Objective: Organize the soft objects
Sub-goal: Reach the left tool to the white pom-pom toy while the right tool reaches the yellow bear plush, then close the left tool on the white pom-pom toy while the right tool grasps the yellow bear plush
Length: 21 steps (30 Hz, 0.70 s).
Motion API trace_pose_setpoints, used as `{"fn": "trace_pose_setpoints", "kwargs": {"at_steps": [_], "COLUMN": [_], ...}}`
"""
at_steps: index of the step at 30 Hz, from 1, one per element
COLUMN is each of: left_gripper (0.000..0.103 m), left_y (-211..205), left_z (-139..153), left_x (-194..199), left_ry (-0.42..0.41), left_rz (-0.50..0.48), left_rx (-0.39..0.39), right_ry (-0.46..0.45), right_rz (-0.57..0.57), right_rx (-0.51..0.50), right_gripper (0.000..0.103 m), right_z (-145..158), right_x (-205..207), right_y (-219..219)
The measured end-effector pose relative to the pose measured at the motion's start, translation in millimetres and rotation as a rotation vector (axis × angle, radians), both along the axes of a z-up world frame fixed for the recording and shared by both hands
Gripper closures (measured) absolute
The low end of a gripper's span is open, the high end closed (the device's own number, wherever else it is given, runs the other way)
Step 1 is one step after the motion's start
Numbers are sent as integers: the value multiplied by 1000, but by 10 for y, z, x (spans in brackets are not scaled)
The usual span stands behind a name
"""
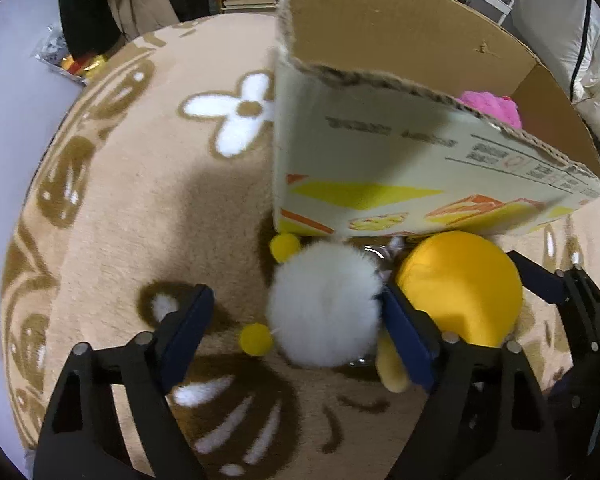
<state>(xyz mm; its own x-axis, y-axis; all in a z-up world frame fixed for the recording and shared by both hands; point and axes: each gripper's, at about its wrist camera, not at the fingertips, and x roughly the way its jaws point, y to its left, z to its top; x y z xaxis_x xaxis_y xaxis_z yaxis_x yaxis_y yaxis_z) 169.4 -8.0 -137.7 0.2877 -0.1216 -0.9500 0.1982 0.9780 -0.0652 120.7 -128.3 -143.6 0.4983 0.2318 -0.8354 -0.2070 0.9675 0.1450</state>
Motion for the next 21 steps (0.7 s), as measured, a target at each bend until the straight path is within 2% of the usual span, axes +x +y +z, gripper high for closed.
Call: {"fn": "trace_pose_setpoints", "kwargs": {"at_steps": [3, 7, 13, 21], "left_gripper": [29, 33, 61, 67], "left_y": [-30, -53, -3, 26], "left_z": [-15, -13, 11, -44], "left_x": [-7, -19, -22, -7], "left_ry": [3, -3, 2, 21], "left_rz": [-18, -26, -17, -1], "left_rx": [-8, -21, -107, -156], "right_ry": [5, 4, 9, 50], "right_rz": [-2, -3, 4, 24], "right_rx": [6, 6, 16, 65], "right_gripper": [3, 3, 7, 21], "right_z": [-20, -19, -20, -65], "right_x": [-3, -24, -26, -23], "right_y": [-20, -16, -39, -27]}}
